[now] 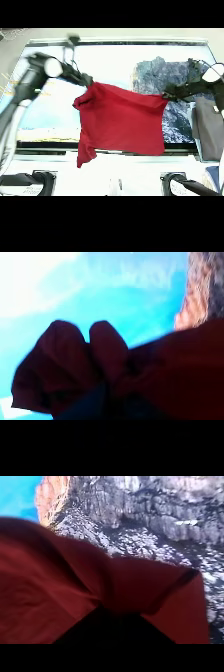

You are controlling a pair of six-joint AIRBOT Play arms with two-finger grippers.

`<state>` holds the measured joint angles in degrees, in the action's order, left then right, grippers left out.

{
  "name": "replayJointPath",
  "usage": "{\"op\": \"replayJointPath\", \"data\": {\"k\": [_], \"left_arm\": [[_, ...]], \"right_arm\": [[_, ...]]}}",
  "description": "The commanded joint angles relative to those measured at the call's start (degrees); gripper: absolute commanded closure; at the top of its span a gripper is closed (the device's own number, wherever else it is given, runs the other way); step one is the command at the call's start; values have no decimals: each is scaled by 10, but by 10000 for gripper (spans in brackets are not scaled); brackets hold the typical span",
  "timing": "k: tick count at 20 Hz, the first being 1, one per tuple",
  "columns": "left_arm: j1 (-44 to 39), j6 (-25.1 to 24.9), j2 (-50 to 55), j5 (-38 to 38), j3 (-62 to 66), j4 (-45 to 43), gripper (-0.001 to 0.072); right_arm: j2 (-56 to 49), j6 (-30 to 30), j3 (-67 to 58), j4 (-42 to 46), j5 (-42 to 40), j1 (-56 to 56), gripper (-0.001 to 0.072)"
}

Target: Fold the shirts.

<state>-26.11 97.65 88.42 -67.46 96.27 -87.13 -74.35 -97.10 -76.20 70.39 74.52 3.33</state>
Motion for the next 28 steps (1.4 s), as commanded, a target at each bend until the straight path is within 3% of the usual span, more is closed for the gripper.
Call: {"op": "replayJointPath", "data": {"k": [1,2,3,6,8,10,12,13,15,17,20,24,25,26,27,28], "left_arm": [[0,31,82,-113,-14,48,235],[2,3,85,-144,-14,44,166],[7,-44,83,-192,-14,31,168],[48,-95,54,-293,-30,-3,168],[90,-94,14,-288,-92,60,167],[123,-102,-30,-255,-209,114,167],[141,-106,-67,-203,-337,129,167],[144,-107,-82,-170,-395,144,168],[145,-113,-96,-100,-479,199,168],[145,-140,-91,-56,-531,274,168],[145,-172,-91,-17,-567,345,168],[136,-171,-91,26,-570,353,171],[133,-171,-91,35,-570,358,197],[131,-171,-91,41,-569,358,316],[131,-178,-91,40,-569,358,564],[131,-191,-91,36,-568,358,673]], "right_arm": [[-33,-19,11,-23,-24,0,502],[-31,-18,10,-19,-24,1,305],[-28,-2,10,3,-13,1,132],[-27,32,20,169,76,4,114],[-27,37,58,151,129,47,115],[-22,50,118,97,159,112,118],[0,55,183,66,149,167,217],[11,62,208,57,138,183,222],[33,70,245,58,120,189,190],[38,74,262,57,120,189,92],[38,78,271,57,124,189,89],[38,78,291,57,120,188,85],[38,86,304,56,120,188,37],[38,92,322,48,115,188,19],[38,93,340,40,105,188,19],[38,93,360,31,88,188,19]]}}
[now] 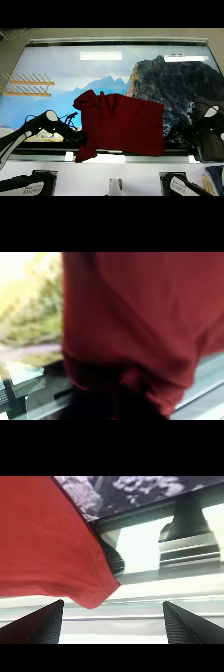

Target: Fold the shirts.

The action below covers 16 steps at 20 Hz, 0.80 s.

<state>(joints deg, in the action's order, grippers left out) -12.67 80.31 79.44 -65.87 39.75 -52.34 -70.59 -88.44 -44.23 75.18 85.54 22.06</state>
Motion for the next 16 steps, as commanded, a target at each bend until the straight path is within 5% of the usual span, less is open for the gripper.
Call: {"op": "replayJointPath", "data": {"k": [1,9,10,11,12,16], "left_arm": [[-3,-24,-1,11,-3,10,673],[-3,-27,-22,-7,-3,9,673],[-3,-27,-30,-7,-3,9,674],[-1,-27,-42,-6,-2,9,674],[2,-27,-56,-6,2,0,675],[29,39,-149,-26,111,-144,675]], "right_arm": [[0,6,57,-23,-39,0,20],[0,25,139,-121,-162,-77,92],[0,15,136,-121,-181,-100,291],[0,7,130,-122,-189,-112,612],[1,1,117,-128,-189,-116,684],[49,41,-27,-142,-149,-116,684]]}}
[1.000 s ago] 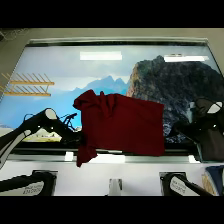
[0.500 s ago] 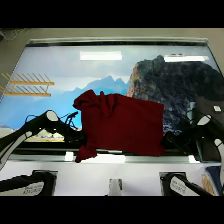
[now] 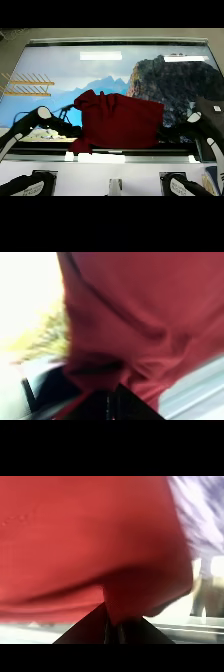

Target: Fold the shirts.

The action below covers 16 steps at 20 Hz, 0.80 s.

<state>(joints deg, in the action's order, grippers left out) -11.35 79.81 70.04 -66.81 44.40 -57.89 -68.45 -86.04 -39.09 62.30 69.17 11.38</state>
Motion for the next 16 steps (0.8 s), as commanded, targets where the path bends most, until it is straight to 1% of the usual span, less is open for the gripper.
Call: {"op": "replayJointPath", "data": {"k": [1,3,5,7,9,11,12,13,15,16], "left_arm": [[28,61,-76,-30,119,-120,675],[51,82,-114,-48,267,-157,675],[62,81,-142,-31,447,-157,675],[58,81,-153,29,622,-156,674],[59,82,-157,97,750,-141,674],[59,82,-174,178,782,-93,674],[59,81,-186,217,773,-66,674],[59,81,-195,239,763,-46,674],[59,75,-206,247,744,-38,675],[59,60,-208,246,740,-38,674]], "right_arm": [[53,19,-139,-15,12,-9,684],[107,19,-273,-23,-17,-9,683],[163,18,-408,-36,-80,-9,683],[216,17,-512,-55,-147,-9,683],[266,16,-560,-76,-191,-9,683],[307,16,-565,-78,-197,-9,683],[320,16,-565,-75,-194,-9,683],[327,7,-565,-76,-187,-9,683],[331,-24,-565,-76,-172,-9,683],[331,-25,-565,-76,-165,-9,683]]}}
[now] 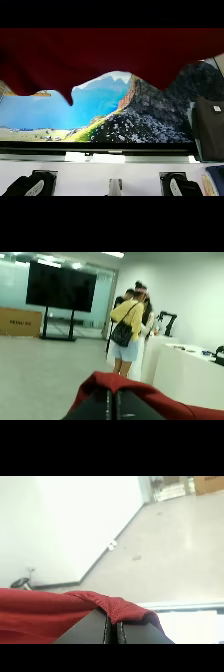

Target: Fold the shirts.

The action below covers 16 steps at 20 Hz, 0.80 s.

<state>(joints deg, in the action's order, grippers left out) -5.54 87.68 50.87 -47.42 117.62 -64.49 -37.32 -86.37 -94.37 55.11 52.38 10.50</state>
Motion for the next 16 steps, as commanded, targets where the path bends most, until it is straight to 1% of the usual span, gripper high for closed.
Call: {"op": "replayJointPath", "data": {"k": [1,2,4,5,6,9,10,11,13,15,16], "left_arm": [[0,-42,-15,52,7,27,674],[1,-57,-11,52,7,13,675],[1,-58,-4,44,-1,-40,675],[1,-57,0,26,-10,-67,675],[3,-54,4,4,-23,-80,674],[3,-54,30,-77,-88,-95,674],[3,-54,42,-103,-121,-102,674],[3,-54,54,-118,-157,-104,674],[1,-54,83,-124,-246,-101,674],[-2,-54,115,-111,-330,-74,673],[-3,-54,134,-106,-366,-51,673]], "right_arm": [[18,-22,-12,0,8,-1,683],[16,-22,-12,8,16,-1,683],[8,-28,-12,32,49,-1,683],[-1,-40,-12,51,77,-1,683],[-16,-50,-12,70,119,-1,682],[-88,-49,9,112,262,-1,682],[-118,-42,27,128,300,-1,682],[-147,-31,55,139,313,-1,682],[-198,-24,121,159,284,-1,682],[-248,-26,187,184,214,-1,681],[-272,-34,204,192,193,-1,681]]}}
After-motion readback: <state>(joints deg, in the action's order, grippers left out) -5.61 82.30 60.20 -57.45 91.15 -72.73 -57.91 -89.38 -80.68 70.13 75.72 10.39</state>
